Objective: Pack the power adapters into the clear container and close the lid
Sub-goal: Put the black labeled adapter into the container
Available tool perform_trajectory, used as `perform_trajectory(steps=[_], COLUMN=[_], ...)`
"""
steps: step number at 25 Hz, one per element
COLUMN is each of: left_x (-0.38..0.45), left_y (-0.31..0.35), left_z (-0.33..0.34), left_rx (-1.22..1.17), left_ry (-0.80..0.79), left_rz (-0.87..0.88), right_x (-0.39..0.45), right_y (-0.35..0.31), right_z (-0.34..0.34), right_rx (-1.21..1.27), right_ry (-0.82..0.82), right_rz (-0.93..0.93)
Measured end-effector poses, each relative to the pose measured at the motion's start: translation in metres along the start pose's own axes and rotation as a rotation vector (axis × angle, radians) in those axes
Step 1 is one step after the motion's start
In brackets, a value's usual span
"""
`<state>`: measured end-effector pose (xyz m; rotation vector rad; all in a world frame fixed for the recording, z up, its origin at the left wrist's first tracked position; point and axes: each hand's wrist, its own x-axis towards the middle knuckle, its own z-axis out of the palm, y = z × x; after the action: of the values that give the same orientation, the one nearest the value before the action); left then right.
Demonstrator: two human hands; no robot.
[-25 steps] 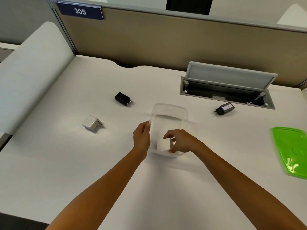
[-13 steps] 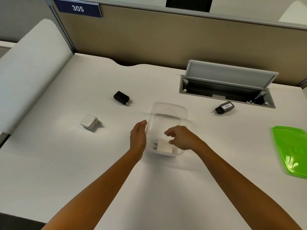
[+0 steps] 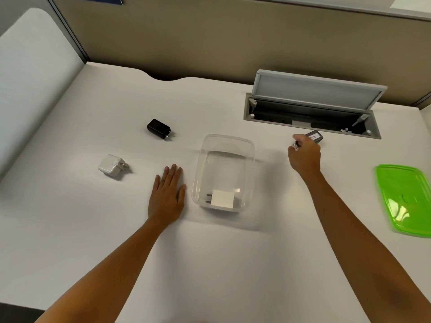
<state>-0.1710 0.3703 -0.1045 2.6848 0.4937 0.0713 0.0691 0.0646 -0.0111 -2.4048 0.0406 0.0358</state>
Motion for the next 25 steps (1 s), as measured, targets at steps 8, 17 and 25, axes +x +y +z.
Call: perform_trajectory(steps=[8,17,25], left_x=[0.000,-0.001,0.000], left_y=[0.001,0.001,0.000], left_z=[0.001,0.001,0.002], left_rx=[0.014,0.030,0.012], left_ry=[0.021,0.028,0.038], left_rz=[-0.011,-0.007,-0.007], right_x=[0.064,0.051,-0.035], right_y=[0.043,0.047,-0.017], right_z=[-0.018,-0.018,-0.013], right_rx=[-0.391,-0.809,-0.184], right_ry=[-0.294,-0.193,-0.219], right_rz=[0.053,-0.003,-0.041])
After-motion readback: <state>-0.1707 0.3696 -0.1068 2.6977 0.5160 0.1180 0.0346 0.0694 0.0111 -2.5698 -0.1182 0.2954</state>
